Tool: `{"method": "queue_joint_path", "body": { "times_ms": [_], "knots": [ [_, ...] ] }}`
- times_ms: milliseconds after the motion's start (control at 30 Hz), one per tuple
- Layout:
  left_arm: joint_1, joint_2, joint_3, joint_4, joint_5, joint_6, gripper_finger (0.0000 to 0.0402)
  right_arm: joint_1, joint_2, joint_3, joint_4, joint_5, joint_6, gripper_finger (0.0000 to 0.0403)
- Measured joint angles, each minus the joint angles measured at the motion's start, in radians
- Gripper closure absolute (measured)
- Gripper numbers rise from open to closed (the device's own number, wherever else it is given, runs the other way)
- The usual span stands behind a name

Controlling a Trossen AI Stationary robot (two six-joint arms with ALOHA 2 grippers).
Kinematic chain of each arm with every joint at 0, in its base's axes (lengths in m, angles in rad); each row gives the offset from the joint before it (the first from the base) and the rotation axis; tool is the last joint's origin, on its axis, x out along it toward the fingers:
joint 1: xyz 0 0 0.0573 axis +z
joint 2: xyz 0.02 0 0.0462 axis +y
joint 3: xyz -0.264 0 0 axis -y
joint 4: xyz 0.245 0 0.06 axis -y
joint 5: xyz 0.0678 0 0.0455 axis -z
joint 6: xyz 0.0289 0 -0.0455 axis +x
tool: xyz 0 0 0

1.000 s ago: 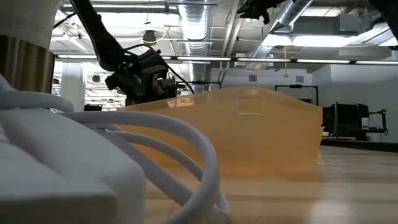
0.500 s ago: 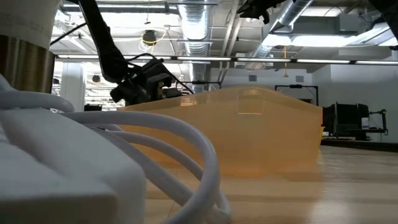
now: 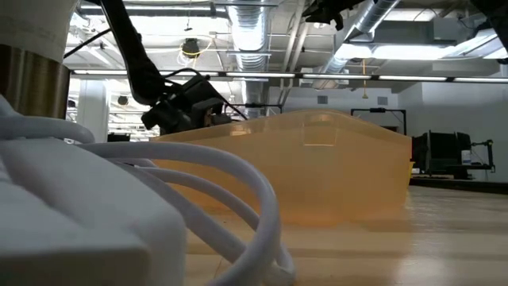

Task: Pick & Place School Supplies
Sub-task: Put the yellow eraser into the red bin

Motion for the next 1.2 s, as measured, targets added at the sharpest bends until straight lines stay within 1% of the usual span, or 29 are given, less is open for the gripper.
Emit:
{"method": "queue_joint_path", "body": {
  "times_ms": [67,133,200,300,467,533,667,800,867,1200],
  "knots": [
    [0.004,-0.002,0.002,-0.063,-0.044,0.039,0.0401,0.0,0.0,0.0,0.0,0.0,-0.004,0.0294],
    [0.003,-0.003,0.002,-0.123,-0.057,0.1,0.0401,0.0,0.0,0.0,0.0,0.0,-0.008,0.0294],
    [-0.003,-0.003,0.003,-0.147,-0.057,0.128,0.0401,0.0,0.0,0.0,0.0,0.0,-0.008,0.0294],
    [-0.005,-0.016,0.0,-0.157,-0.056,0.118,0.0401,0.0,0.0,0.0,0.0,-0.005,-0.008,0.0294],
    [0.02,-0.075,-0.008,-0.177,-0.067,0.084,0.0401,0.0,0.0,0.0,0.0,-0.026,-0.008,0.0294],
    [0.025,-0.074,-0.008,-0.171,-0.059,0.079,0.0401,0.0,0.0,0.0,0.0,-0.026,-0.008,0.0294],
    [0.011,-0.045,-0.002,-0.126,0.027,0.08,0.0401,0.0,0.0,0.0,0.0,-0.032,-0.008,0.0294],
    [-0.008,-0.039,-0.005,-0.032,0.064,0.037,0.0401,0.0,0.0,0.0,0.0,-0.053,-0.008,0.0294],
    [-0.012,-0.036,-0.006,-0.01,0.069,0.01,0.0401,0.0,0.0,0.0,0.0,-0.053,-0.008,0.0294],
    [-0.038,0.037,0.002,0.024,0.073,0.03,0.0401,0.0,0.0,0.0,0.001,-0.053,-0.008,0.0294]
  ]
}}
